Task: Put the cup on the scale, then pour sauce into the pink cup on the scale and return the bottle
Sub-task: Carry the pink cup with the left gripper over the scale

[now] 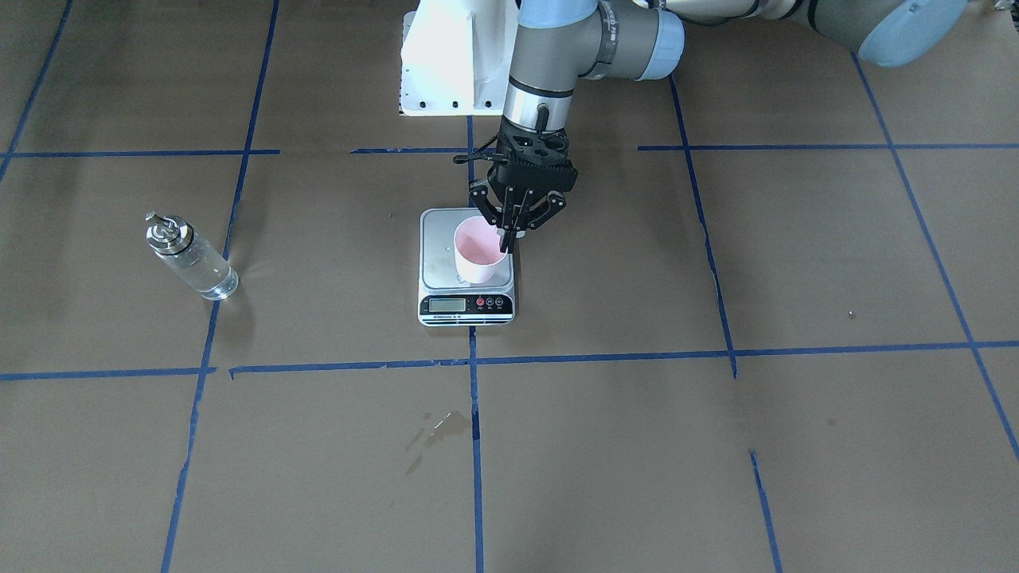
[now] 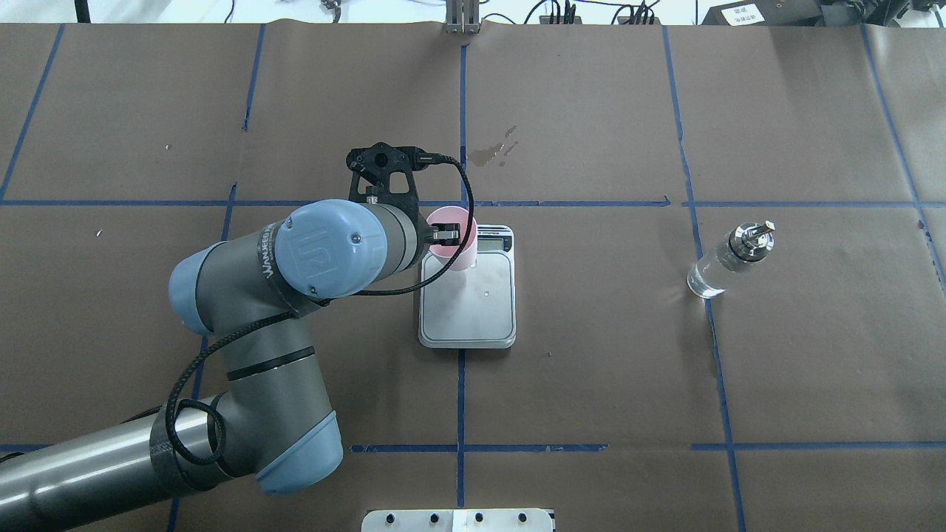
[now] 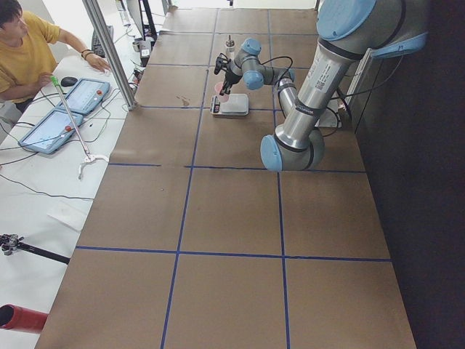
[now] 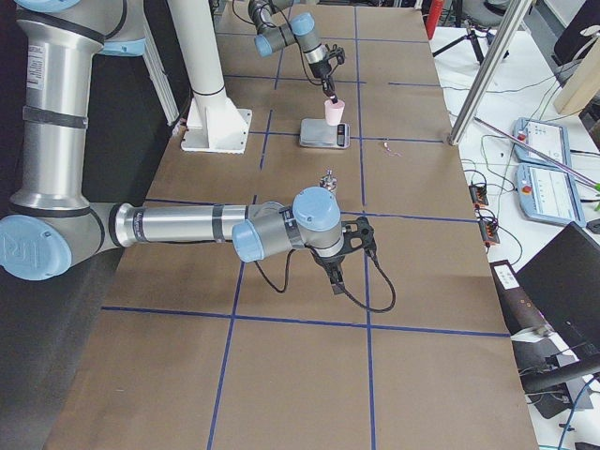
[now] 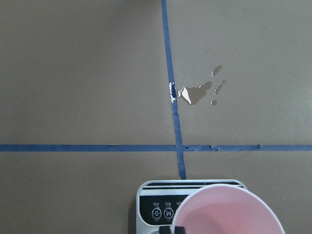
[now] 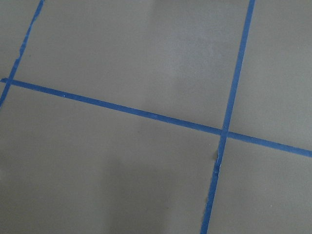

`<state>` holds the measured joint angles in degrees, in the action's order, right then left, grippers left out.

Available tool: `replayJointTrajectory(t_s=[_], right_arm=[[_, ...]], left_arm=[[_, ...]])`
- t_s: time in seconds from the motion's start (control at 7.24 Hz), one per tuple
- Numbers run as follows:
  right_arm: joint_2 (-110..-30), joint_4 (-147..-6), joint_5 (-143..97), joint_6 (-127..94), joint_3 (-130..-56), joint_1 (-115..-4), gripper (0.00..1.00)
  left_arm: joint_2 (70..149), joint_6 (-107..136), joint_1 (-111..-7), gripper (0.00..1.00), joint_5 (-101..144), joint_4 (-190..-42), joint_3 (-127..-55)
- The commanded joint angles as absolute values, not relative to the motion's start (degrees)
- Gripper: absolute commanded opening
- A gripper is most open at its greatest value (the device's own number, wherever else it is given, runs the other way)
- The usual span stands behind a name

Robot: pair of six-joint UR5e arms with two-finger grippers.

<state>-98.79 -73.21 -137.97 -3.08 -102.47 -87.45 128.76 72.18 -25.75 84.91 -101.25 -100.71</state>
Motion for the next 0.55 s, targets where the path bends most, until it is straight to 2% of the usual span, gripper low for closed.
replayJointTrajectory(t_s=[0.0,0.14,0.41], right_arm=[[-98.79,-73.21,-137.9,-3.08,-102.39,-87.45,1.0],[-98.79,-73.21,-137.9,-3.08,-102.39,-87.45,1.0],[-98.79,-73.21,-137.99,-3.08,-102.48,-87.45,1.0]], left_arm=[[128.67,72.16,-24.53,0.0,84.73,-101.25,-100.72],[128.67,72.07,-24.17,0.0,84.73,-101.25,-100.64],[128.58,71.98,-24.08,0.06,84.64,-101.42,-100.11]])
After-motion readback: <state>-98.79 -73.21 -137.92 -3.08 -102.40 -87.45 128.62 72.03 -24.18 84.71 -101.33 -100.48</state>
